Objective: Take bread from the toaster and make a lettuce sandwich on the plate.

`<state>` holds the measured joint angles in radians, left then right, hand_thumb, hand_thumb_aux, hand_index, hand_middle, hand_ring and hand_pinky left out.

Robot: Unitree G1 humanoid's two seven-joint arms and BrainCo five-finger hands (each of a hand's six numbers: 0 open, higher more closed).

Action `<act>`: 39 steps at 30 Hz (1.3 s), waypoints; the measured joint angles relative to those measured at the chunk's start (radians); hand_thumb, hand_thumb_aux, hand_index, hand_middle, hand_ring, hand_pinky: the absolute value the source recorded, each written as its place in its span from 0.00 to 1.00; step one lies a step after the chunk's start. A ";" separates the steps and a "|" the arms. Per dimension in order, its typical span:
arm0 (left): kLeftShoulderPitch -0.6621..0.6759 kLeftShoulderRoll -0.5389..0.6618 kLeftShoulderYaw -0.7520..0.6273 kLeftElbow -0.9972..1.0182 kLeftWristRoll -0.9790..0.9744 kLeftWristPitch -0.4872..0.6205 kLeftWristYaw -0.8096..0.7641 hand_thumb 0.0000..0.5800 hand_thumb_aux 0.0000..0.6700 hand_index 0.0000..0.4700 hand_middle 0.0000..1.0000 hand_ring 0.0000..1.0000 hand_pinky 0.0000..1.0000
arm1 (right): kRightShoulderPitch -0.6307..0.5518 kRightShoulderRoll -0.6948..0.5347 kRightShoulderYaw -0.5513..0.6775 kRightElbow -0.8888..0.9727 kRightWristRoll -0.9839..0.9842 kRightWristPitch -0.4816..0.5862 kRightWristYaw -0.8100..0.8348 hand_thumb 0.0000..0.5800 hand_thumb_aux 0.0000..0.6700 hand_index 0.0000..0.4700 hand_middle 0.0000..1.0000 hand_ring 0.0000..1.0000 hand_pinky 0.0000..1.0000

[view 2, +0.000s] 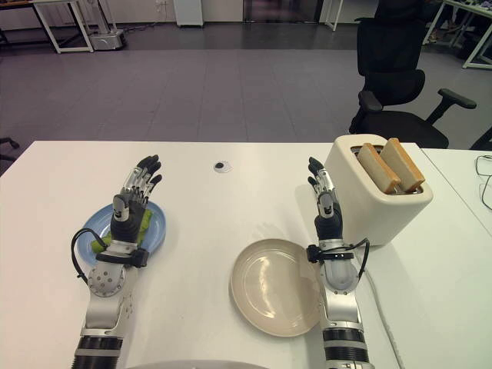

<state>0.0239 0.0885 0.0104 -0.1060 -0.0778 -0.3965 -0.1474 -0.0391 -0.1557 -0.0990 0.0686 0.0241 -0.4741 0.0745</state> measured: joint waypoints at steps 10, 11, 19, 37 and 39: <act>-0.003 0.000 -0.001 0.000 0.000 0.000 0.000 0.00 0.00 0.00 0.00 0.00 0.00 | 0.000 0.000 -0.010 0.000 0.000 0.000 0.002 0.00 0.00 0.00 0.00 0.00 0.00; -0.003 -0.001 -0.001 0.000 0.000 0.000 0.000 0.00 0.00 0.00 0.00 0.00 0.00 | 0.000 -0.001 -0.010 0.000 0.001 0.001 0.003 0.00 0.00 0.00 0.00 0.00 0.00; -0.006 -0.003 -0.003 0.000 0.001 0.000 0.000 0.00 0.00 0.00 0.00 0.00 0.00 | 0.000 -0.004 -0.012 0.000 0.002 0.007 0.007 0.00 0.00 0.00 0.00 0.00 0.00; -0.010 -0.012 -0.019 -0.007 0.019 0.001 0.008 0.00 0.00 0.00 0.00 0.00 0.00 | -0.072 -0.550 -0.342 -0.234 -0.235 0.399 0.073 0.00 0.00 0.00 0.00 0.00 0.00; -0.009 -0.012 -0.019 -0.013 0.019 0.001 0.009 0.00 0.00 0.00 0.00 0.00 0.00 | -0.069 -0.611 -0.363 -0.136 -0.282 0.408 0.063 0.00 0.00 0.00 0.00 0.00 0.00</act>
<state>0.0150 0.0767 -0.0087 -0.1187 -0.0590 -0.3956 -0.1380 -0.1079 -0.7671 -0.4625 -0.0676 -0.2584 -0.0663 0.1373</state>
